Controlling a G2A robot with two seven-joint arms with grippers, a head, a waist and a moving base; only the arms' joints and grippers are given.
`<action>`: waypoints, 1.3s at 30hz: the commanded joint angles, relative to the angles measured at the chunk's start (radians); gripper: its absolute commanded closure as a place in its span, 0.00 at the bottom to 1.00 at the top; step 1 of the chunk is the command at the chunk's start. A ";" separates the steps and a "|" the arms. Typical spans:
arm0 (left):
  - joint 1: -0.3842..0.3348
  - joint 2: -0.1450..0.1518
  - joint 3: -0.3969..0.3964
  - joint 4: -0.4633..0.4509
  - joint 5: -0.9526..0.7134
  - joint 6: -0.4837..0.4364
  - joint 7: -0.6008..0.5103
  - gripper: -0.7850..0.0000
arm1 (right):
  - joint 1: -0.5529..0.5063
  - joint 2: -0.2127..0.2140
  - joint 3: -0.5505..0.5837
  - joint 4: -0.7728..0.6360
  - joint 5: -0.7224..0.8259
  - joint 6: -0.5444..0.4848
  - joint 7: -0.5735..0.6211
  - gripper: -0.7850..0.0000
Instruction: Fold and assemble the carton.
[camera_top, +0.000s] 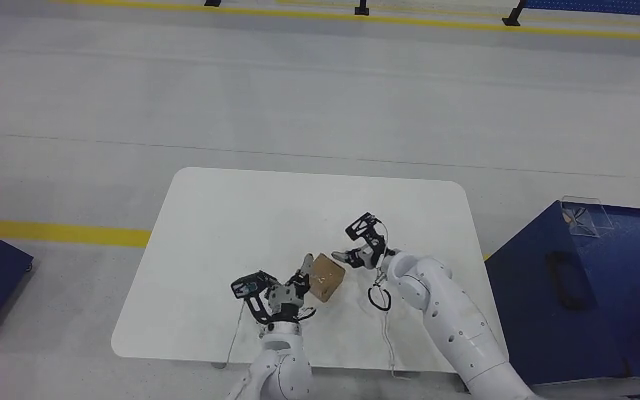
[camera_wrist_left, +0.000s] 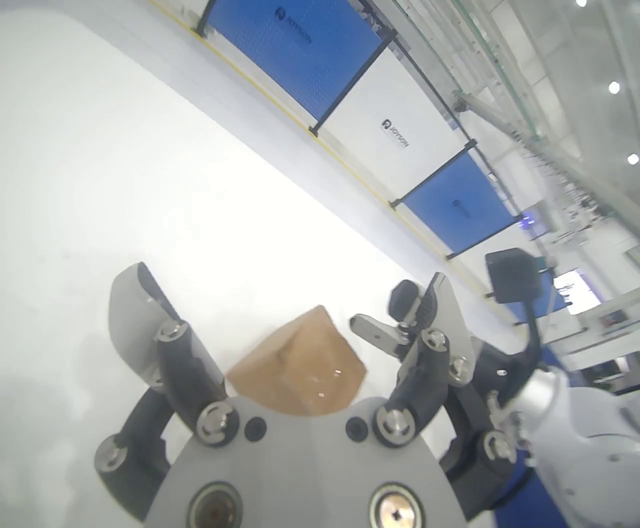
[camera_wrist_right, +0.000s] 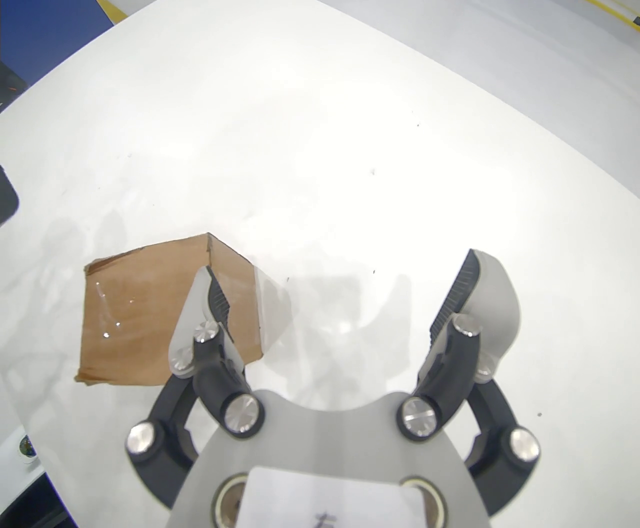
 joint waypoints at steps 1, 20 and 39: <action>-0.004 0.021 -0.011 0.013 0.514 -0.102 -0.124 0.00 | 0.023 -0.006 -0.011 0.037 0.000 0.012 0.002 0.00; -0.090 0.074 -0.072 0.131 0.755 -0.402 -0.334 0.00 | 0.122 -0.062 -0.127 0.209 0.019 0.010 -0.056 0.00; -0.107 0.072 -0.056 0.154 0.660 -0.444 -0.263 1.00 | 0.099 -0.015 0.030 0.177 0.049 0.017 -0.085 0.00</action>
